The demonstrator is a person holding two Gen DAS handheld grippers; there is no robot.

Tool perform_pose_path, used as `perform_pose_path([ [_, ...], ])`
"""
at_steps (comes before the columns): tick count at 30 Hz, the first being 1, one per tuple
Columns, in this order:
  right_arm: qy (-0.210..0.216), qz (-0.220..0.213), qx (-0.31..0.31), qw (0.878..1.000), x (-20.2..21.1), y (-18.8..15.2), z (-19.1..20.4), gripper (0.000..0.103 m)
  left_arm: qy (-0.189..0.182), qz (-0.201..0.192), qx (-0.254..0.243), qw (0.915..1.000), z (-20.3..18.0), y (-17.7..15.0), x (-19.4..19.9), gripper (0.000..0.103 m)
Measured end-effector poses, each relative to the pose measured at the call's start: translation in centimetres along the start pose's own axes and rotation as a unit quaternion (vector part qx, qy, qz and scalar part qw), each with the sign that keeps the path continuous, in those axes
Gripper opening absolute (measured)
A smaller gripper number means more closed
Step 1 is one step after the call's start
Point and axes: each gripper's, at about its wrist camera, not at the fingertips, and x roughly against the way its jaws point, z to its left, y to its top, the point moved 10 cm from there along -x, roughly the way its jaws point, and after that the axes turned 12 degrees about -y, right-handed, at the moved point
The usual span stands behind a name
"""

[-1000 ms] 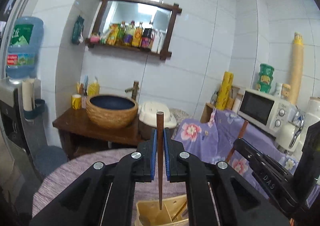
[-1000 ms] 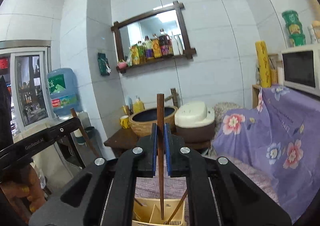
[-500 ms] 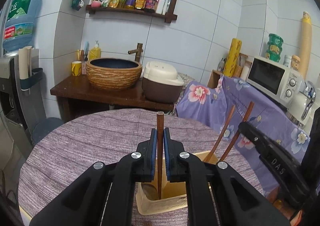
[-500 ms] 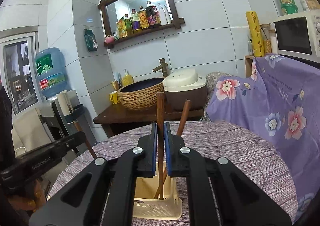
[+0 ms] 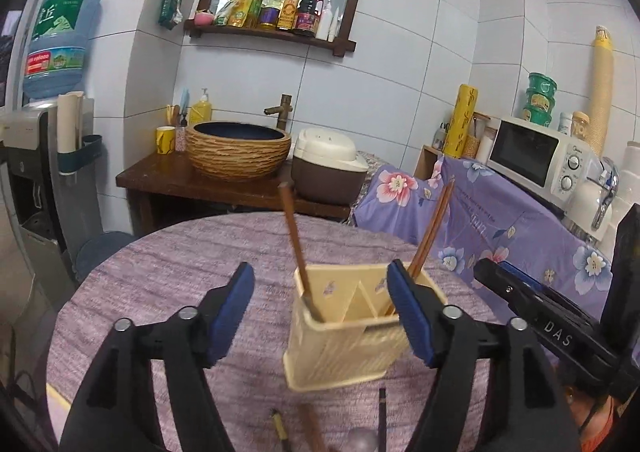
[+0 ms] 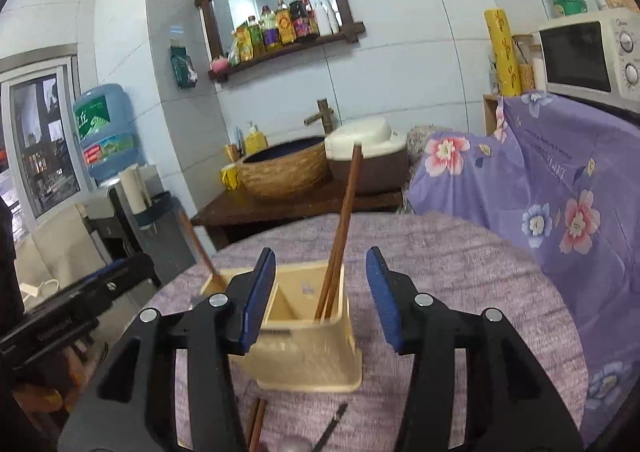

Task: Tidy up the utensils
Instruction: 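Open the right tool into the holder while the left tool releases its chopstick there, then lower the left tool and close on a yellow-tipped black chopstick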

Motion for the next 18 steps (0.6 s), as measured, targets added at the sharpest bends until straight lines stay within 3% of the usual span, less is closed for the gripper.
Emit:
perform_pose_path([
  [6,-0.014,0.071,0.021,0.997,0.4,-6.9,-0.7,0.048,0.035,0.079,0.009,0.9962,2.5,-6.7,1.0,0.074],
  [9,-0.03,0.101,0.023,0.994,0.1,-10.6,-1.5,0.048,0.04,0.124,0.031,0.9909,3.6,-10.7,0.8,0.066],
  [11,-0.037,0.122,0.025,0.991,-0.2,-13.1,-1.9,0.048,0.046,0.149,0.039,0.987,3.9,-13.0,0.6,0.055],
  [14,-0.042,0.144,0.023,0.988,-0.4,-15.2,-2.5,0.048,0.049,0.178,0.047,0.9817,4.0,-15.8,0.1,0.043],
  [18,-0.043,0.156,0.022,0.987,-0.1,-16.6,-2.7,0.048,0.045,0.201,0.053,0.977,3.7,-18.1,-0.3,0.036],
])
